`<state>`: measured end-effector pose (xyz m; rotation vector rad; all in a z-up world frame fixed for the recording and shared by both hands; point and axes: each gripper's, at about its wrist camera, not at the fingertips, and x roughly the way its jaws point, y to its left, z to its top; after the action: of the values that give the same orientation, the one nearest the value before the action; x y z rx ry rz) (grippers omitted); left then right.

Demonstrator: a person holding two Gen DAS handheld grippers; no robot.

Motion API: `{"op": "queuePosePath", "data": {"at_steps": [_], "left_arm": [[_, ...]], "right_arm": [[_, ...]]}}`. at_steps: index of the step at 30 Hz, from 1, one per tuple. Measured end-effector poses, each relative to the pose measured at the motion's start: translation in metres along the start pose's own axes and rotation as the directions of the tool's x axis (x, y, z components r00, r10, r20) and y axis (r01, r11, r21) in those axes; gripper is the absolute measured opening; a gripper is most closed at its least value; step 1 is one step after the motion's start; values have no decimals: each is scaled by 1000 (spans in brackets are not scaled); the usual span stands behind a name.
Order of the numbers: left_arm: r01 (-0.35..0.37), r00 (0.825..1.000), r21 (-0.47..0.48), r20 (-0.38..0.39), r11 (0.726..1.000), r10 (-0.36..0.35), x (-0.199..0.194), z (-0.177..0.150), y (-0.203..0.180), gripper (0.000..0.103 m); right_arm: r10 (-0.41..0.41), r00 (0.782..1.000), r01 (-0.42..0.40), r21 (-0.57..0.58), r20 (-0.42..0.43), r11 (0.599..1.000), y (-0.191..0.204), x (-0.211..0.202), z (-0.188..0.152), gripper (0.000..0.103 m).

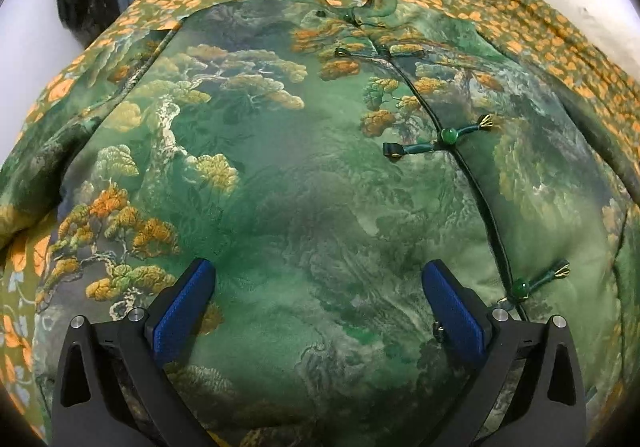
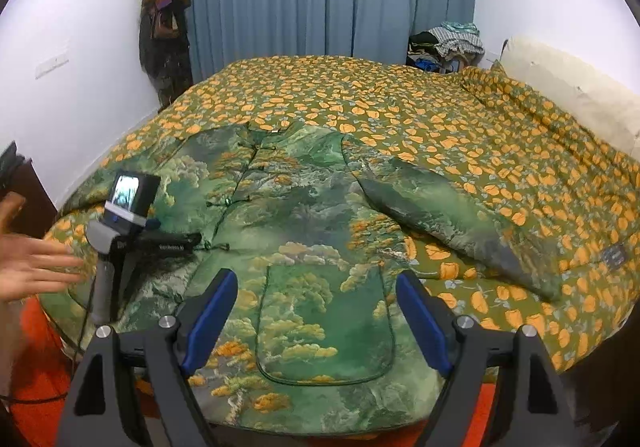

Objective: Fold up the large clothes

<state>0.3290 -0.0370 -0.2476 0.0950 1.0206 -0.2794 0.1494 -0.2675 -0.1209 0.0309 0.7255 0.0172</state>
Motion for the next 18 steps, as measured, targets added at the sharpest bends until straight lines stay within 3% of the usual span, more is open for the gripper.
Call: {"op": "queuePosePath", "data": {"at_steps": [6, 18], "left_arm": [[1, 1000, -1, -1, 1000, -1, 2, 1, 0, 103], [0, 1000, 0, -1, 1000, 0, 2, 1, 0, 103]], "right_arm": [[29, 1000, -29, 3, -8, 1000, 6, 3, 2, 83], [-2, 1000, 2, 16, 5, 1000, -2, -3, 5, 83]]}}
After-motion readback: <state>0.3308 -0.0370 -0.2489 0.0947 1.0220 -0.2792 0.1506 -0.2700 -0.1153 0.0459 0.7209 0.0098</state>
